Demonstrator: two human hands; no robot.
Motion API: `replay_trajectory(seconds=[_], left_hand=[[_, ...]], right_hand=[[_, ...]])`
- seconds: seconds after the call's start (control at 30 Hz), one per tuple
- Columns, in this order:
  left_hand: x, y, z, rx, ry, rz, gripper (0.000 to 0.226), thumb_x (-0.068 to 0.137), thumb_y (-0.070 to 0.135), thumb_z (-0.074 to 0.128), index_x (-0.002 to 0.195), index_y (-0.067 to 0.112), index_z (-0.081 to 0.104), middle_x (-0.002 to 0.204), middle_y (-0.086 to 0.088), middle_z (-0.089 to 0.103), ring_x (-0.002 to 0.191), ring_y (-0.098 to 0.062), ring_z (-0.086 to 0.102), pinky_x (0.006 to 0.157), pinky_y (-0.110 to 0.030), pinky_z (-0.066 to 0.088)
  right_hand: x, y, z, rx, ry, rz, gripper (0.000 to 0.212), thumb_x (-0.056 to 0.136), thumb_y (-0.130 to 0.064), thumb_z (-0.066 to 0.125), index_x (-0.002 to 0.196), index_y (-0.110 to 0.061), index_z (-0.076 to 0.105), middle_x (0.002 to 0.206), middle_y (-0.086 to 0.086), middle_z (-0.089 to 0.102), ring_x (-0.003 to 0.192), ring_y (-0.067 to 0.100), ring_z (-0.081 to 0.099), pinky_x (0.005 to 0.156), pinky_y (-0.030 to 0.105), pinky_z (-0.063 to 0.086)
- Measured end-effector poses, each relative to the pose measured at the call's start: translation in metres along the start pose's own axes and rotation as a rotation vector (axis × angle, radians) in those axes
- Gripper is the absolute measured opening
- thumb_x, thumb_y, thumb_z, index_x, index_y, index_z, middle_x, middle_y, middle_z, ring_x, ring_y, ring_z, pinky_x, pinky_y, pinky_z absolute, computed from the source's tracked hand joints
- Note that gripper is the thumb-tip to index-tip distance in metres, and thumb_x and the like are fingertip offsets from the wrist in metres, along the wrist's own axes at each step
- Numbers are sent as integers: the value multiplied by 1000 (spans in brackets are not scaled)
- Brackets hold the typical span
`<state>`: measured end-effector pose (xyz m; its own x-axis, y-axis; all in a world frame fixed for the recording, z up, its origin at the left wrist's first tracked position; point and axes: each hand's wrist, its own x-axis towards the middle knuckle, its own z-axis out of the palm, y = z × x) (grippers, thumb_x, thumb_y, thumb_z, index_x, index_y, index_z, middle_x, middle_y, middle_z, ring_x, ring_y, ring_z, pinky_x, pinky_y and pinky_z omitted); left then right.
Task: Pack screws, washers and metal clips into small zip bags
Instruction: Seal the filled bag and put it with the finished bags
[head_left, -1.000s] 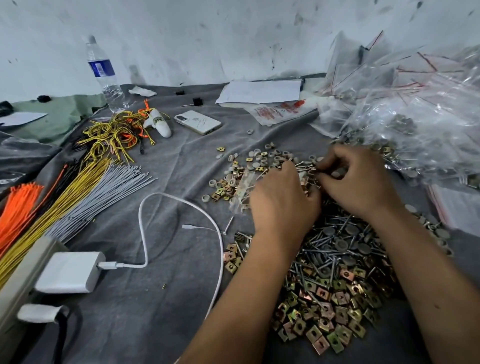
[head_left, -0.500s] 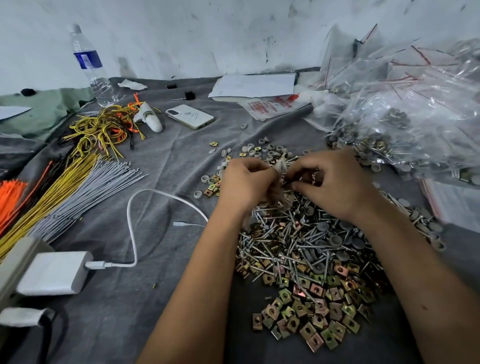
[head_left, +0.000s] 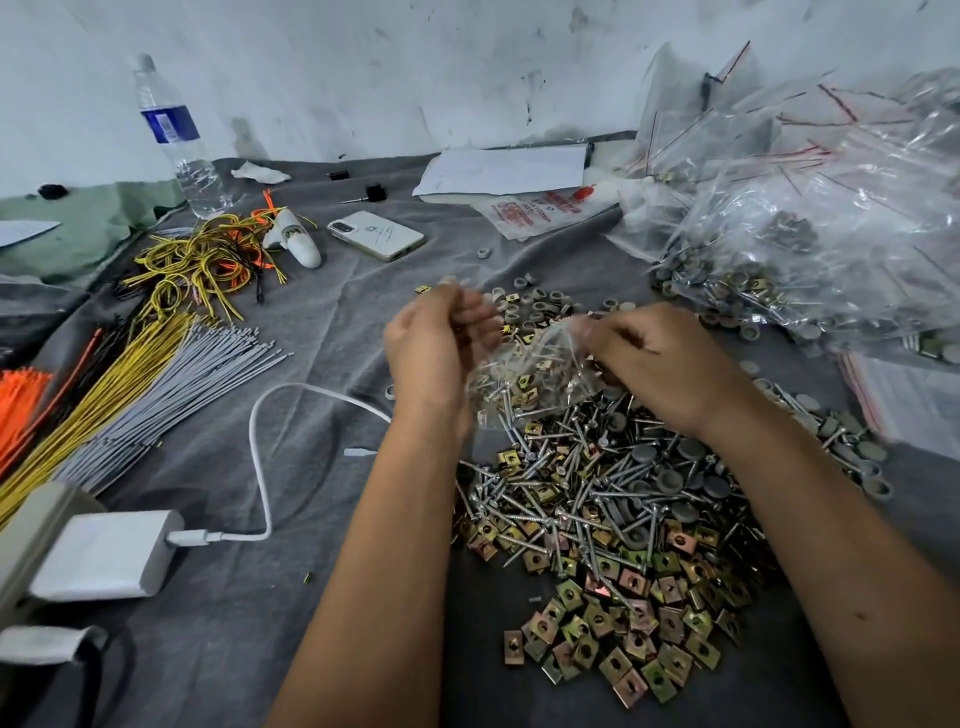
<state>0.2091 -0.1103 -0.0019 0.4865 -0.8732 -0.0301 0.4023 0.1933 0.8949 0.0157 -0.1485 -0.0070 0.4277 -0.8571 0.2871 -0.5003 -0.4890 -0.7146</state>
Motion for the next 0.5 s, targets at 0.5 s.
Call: replay_trajectory(seconds=[0.5], left_hand=[[-3,-10,-5,641,-339,290,36,92,25,46,124,21,64,97,-5,77,93,-29,71,80,-50,60]], right_hand=[[1,4,0,195,54,-2,13,100,-12,62,101,-23,68,97,-5,74,81,6,72,57,16,54]])
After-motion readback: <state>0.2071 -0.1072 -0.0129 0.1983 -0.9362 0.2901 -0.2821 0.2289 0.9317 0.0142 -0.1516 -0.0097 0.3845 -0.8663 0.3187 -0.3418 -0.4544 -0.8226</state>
